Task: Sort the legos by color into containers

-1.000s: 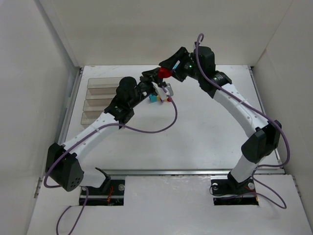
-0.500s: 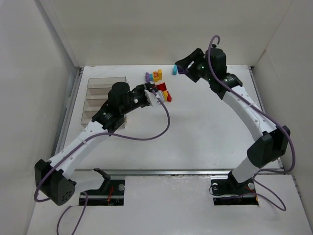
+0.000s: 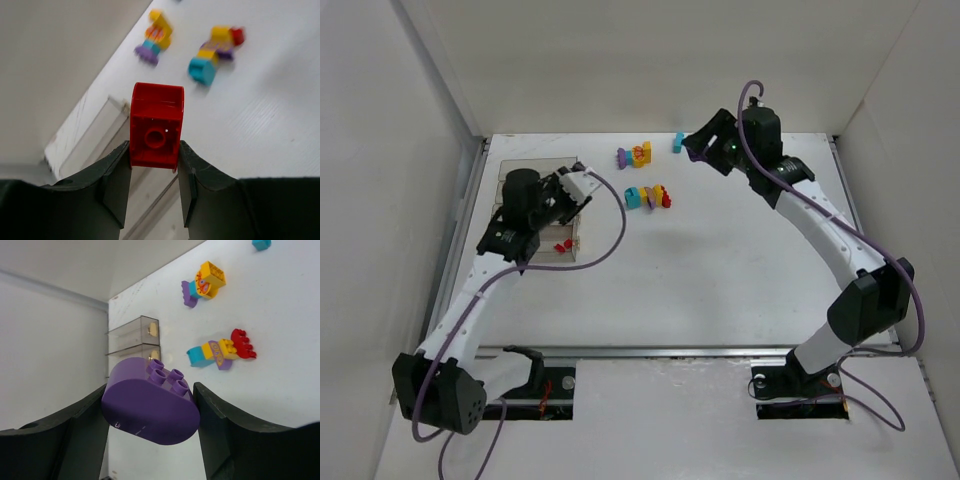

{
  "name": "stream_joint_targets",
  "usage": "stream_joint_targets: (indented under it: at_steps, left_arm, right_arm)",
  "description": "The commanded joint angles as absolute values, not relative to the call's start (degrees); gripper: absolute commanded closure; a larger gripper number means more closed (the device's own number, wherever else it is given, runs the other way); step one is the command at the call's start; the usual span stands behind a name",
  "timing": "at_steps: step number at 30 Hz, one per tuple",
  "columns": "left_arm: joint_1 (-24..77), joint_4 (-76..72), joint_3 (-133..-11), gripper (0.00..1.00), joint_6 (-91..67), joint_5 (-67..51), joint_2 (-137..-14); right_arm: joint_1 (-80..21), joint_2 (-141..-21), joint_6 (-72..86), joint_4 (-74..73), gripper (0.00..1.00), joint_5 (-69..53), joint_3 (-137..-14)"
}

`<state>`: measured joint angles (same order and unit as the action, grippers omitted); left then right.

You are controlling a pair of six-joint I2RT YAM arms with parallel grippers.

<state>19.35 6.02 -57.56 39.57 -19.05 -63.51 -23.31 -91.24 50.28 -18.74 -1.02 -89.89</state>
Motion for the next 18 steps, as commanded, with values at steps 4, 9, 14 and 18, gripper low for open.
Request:
stream_joint_targets:
  at_steps: [4, 9, 14, 18]
  left_arm:
    - [1.86, 11.33, -53.96, 1.00, 46.99, -23.19, -63.89]
    - [-4.30, 19.51, -53.71, 1.00, 62.54, -28.83, -68.20]
    - [-6.15, 16.00, -50.45, 1.00, 67.58, -28.30, -71.62]
    - [-6.68, 14.94, -49.83, 1.00, 67.59, -27.69, -75.67]
  right_arm:
    - [-23.47, -89.11, 40.96, -15.47, 0.89, -2.01, -88.59]
    - [-23.47, -91.49, 39.29, -16.08, 0.89, -5.27, -89.65]
    - [-23.47, -93.60, 38.76, -16.08, 0.89, -7.38, -90.26]
    - [-23.47, -94.13, 38.76, -16.08, 0.89, -8.00, -90.26]
